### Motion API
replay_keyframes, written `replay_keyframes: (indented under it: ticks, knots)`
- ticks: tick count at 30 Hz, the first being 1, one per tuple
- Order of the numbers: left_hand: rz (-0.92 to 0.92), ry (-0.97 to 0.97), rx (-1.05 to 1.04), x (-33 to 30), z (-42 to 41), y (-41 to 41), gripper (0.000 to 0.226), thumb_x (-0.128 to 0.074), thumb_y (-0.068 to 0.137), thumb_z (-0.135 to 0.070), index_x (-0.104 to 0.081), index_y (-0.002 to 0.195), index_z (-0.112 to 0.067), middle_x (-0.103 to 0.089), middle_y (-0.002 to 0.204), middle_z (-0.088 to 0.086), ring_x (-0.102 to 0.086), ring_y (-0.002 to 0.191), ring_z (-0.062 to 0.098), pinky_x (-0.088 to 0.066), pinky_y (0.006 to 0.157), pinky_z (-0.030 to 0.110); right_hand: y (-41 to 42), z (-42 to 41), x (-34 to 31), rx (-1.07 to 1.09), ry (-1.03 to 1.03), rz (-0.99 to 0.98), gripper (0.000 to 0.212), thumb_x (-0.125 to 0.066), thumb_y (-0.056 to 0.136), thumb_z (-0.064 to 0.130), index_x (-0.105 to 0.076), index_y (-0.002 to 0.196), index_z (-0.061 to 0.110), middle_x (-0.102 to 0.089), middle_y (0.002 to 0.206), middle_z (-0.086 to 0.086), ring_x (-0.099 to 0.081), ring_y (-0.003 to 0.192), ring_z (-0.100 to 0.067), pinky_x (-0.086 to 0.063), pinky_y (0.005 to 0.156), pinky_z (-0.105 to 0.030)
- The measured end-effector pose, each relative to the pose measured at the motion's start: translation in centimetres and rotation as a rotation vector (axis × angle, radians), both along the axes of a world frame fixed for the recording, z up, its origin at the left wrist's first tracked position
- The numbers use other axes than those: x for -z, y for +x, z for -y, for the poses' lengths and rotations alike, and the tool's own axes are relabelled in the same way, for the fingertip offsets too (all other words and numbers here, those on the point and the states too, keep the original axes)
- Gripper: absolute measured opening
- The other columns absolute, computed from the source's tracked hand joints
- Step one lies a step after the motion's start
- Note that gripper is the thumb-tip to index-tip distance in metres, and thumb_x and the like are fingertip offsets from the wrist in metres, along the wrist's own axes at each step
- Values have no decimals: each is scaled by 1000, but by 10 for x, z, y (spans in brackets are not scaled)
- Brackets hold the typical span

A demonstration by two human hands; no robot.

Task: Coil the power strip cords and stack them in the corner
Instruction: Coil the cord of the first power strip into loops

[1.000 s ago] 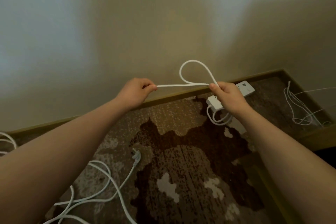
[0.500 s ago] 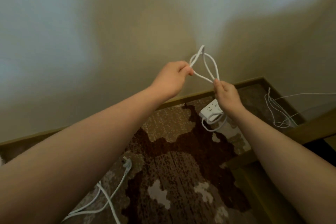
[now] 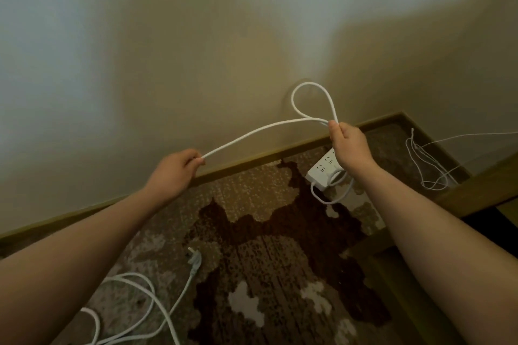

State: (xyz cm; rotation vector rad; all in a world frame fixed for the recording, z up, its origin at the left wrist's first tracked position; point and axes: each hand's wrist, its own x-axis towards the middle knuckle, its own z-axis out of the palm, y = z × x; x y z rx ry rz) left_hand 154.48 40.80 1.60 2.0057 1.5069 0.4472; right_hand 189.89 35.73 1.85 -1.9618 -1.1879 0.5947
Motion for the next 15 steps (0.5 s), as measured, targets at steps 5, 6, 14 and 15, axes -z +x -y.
replay_keyframes:
  ticks: [5,6,14,15]
  knots:
    - [271,-28,15,-15,12,58,22,-52,93,-18,-65,77,-25,-52,56,-9,-48,54,6,-38,58,27,-25,3,9,-17,69,-177,42,-36,105,42,-50,77,15,-42,63,2,-39,51,-8,-33,49,-27]
    - [303,-56,34,-17,15,70,25,-51,93,-18,-63,74,-27,-51,54,-9,-47,52,4,-38,57,26,-31,2,10,-12,91,-235,41,-36,106,40,-49,76,16,-41,61,3,-37,48,-5,-32,47,-23]
    - [240,-204,2,-9,25,121,34,-47,95,-23,-61,65,-29,-53,59,-11,-49,57,8,-34,54,26,-60,6,14,-97,132,-373,36,-35,108,28,-56,86,8,-44,62,3,-39,51,-3,-33,51,-19]
    - [242,-214,-4,-9,27,126,34,-47,95,-23,-61,65,-28,-53,59,-12,-48,58,7,-34,55,26,-62,6,14,-108,134,-387,35,-36,108,26,-57,86,8,-44,61,3,-38,48,-1,-33,49,-17]
